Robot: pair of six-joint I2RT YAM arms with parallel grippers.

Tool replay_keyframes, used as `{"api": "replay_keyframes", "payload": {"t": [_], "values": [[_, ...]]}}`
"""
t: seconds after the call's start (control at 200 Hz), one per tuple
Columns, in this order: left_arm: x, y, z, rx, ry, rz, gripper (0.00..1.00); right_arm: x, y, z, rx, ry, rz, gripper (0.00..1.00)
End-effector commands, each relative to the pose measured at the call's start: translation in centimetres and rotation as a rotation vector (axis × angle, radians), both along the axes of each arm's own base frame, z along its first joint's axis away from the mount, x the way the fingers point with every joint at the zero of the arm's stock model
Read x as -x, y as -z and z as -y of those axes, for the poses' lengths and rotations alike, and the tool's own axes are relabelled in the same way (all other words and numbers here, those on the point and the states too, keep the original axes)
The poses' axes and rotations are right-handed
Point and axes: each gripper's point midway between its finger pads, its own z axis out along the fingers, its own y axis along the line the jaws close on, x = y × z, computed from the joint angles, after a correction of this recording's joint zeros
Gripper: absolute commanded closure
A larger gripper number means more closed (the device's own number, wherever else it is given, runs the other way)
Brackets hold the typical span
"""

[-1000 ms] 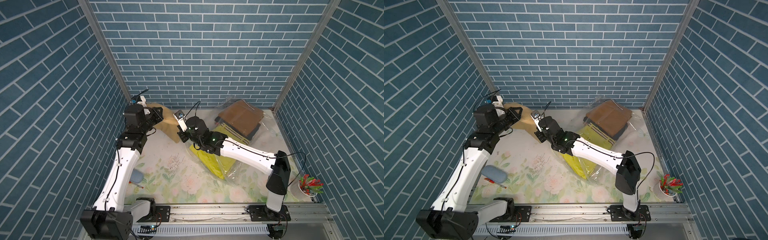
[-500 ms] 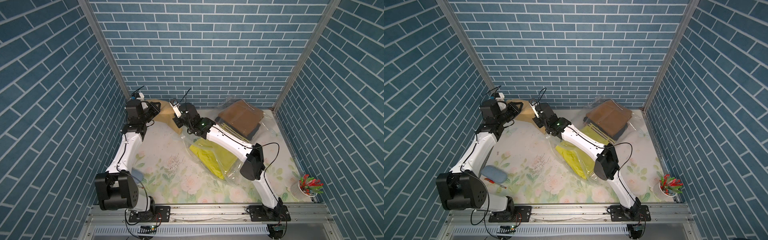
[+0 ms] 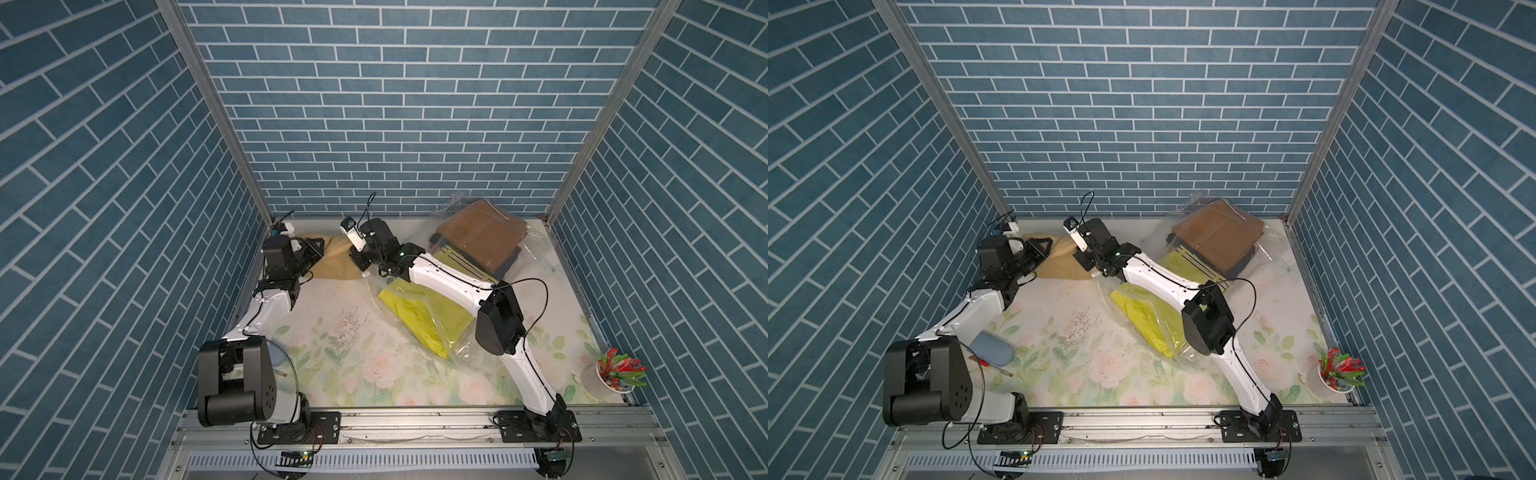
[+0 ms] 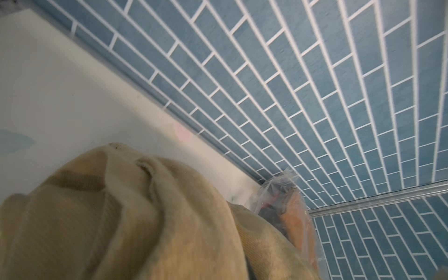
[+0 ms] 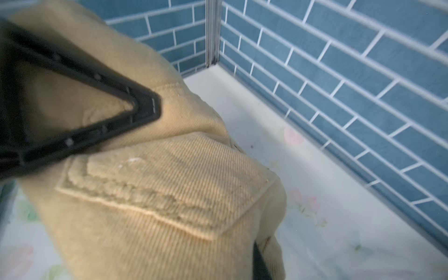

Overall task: Take the trousers out of the vacuum bag
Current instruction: Place the trousers at the center of the board.

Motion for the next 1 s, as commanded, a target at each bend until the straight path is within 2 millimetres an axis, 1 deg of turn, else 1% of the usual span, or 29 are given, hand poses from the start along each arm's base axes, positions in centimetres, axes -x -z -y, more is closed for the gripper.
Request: {"api": "replay_keyframes", "payload": {"t": [0.0,0.065,0.115,0.125,0.14,0.24,0.295,0.4,0.45,0.475,0.55,0.655,0.785,0.82,0.83,0.85,0.995], "values": [[-0.1,-2.4,-0.3,-0.010,0.006,0.127,1.00,0.2,-4.5,-0.1,-0.156,0.001,0.026,1.00],[0.2,-1.6,-0.3,-0.004,0.006,0.120,1.00,0.6,-3.6,0.2,-0.156,0.000,0.010,1.00],[0.4,-1.2,-0.3,-0.003,0.005,0.115,1.00,0.8,-2.1,0.4,-0.146,-0.001,-0.009,1.00],[0.5,-1.2,-0.2,-0.003,0.005,0.114,1.00,1.0,-3.3,0.6,-0.163,-0.002,0.001,1.00],[0.6,-1.1,-0.3,-0.003,0.004,0.113,1.00,1.2,-3.7,0.8,-0.170,-0.003,0.002,1.00],[1.3,-0.6,-0.2,-0.006,0.003,0.091,1.00,2.2,-3.3,1.1,-0.178,-0.018,-0.022,1.00],[1.9,-0.5,-0.3,-0.010,-0.003,0.085,1.00,3.0,-3.2,1.2,-0.186,-0.034,-0.035,1.00],[3.3,0.3,-0.4,-0.029,-0.016,0.040,1.00,4.8,-2.9,1.2,-0.201,-0.067,-0.069,1.00],[4.1,1.0,-0.5,-0.038,-0.024,0.008,1.00,5.4,-2.7,1.4,-0.201,-0.069,-0.079,1.00],[4.5,1.3,-0.6,-0.041,-0.029,-0.006,1.00,6.2,-2.6,1.1,-0.206,-0.099,-0.097,1.00],[5.7,2.2,-0.8,-0.051,-0.042,-0.047,1.00,7.4,-2.2,0.9,-0.198,-0.119,-0.108,1.00],[7.4,4.1,-0.9,-0.061,-0.054,-0.110,1.00,8.9,-1.5,0.8,-0.182,-0.137,-0.120,1.00],[9.3,6.2,-0.6,-0.038,-0.057,-0.155,1.00,10.7,-0.1,0.8,-0.157,-0.150,-0.131,1.00],[9.6,6.2,-0.7,-0.039,-0.063,-0.162,1.00,11.1,0.3,0.8,-0.150,-0.153,-0.134,1.00],[10.0,7.0,-0.7,-0.037,-0.066,-0.181,1.00,11.3,0.4,0.8,-0.148,-0.154,-0.136,1.00],[10.5,7.5,-0.7,-0.037,-0.072,-0.199,1.00,11.6,0.6,0.8,-0.145,-0.158,-0.139,1.00],[12.9,9.6,-1.5,-0.055,-0.128,-0.297,1.00,13.5,1.8,1.1,-0.141,-0.173,-0.161,1.00]]}}
